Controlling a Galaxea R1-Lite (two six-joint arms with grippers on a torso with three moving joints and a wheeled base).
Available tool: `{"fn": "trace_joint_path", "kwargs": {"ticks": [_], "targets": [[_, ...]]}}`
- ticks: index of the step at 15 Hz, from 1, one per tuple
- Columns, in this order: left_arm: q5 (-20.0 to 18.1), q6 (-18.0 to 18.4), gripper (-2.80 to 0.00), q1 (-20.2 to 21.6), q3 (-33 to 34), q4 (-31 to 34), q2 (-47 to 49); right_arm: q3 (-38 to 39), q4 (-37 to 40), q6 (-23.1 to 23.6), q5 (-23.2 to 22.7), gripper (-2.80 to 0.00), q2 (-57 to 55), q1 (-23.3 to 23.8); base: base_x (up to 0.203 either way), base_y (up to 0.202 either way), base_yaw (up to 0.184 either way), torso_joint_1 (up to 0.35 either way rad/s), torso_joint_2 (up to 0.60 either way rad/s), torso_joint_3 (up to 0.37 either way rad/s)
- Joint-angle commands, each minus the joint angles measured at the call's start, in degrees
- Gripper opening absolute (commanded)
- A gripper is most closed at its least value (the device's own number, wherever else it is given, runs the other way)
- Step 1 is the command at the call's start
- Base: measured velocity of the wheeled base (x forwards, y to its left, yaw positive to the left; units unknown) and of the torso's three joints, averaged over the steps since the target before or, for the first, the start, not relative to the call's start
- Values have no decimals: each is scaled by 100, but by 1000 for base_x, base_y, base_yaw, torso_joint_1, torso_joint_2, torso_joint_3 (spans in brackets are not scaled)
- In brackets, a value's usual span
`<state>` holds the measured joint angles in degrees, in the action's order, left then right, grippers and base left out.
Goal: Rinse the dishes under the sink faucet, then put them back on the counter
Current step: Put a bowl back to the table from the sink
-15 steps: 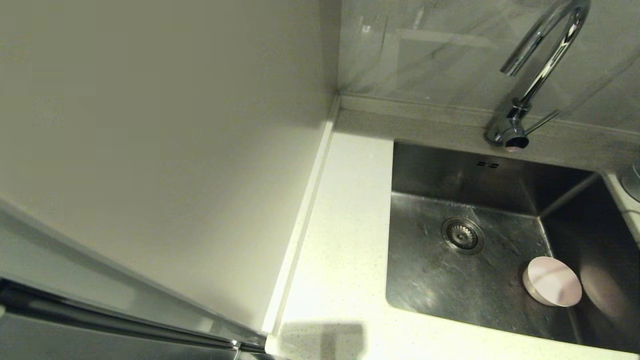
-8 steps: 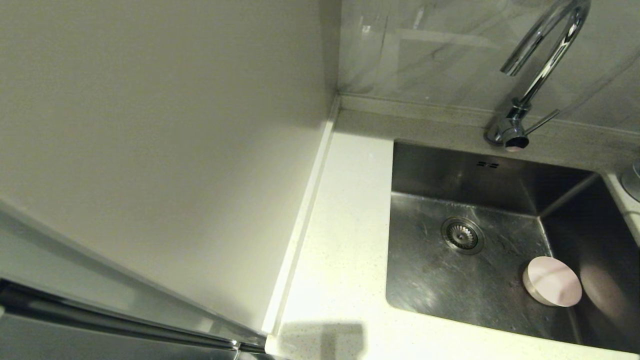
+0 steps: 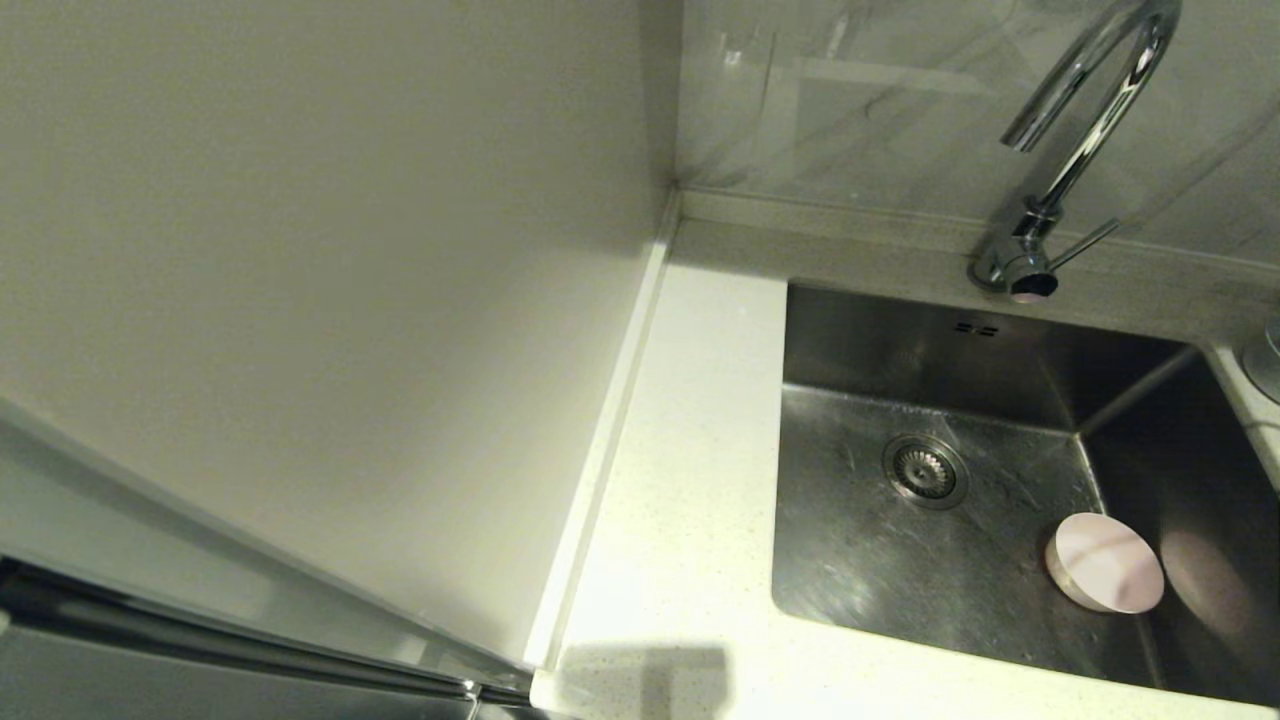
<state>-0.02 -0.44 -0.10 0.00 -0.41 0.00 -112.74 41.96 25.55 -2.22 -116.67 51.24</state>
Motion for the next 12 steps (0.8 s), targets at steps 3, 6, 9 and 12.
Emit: {"fn": "trace_joint_path", "kwargs": {"ticks": [3, 6, 9, 12], "targets": [[2, 0, -280, 1, 18, -3, 0, 34, -179, -17, -880, 0, 831, 46, 0, 0, 0, 0, 0, 0], [2, 0, -280, 1, 18, -3, 0, 1026, -203, 100, -1606, 0, 1809, -170, 0, 0, 0, 0, 0, 0], [2, 0, -280, 1, 18, -3, 0, 2286, -209, 83, -1802, 0, 2650, -1202, 0, 0, 0, 0, 0, 0], [2, 0, -280, 1, 18, -3, 0, 3626, -206, 11, -1574, 0, 3266, -2307, 0, 0, 0, 0, 0, 0]]}}
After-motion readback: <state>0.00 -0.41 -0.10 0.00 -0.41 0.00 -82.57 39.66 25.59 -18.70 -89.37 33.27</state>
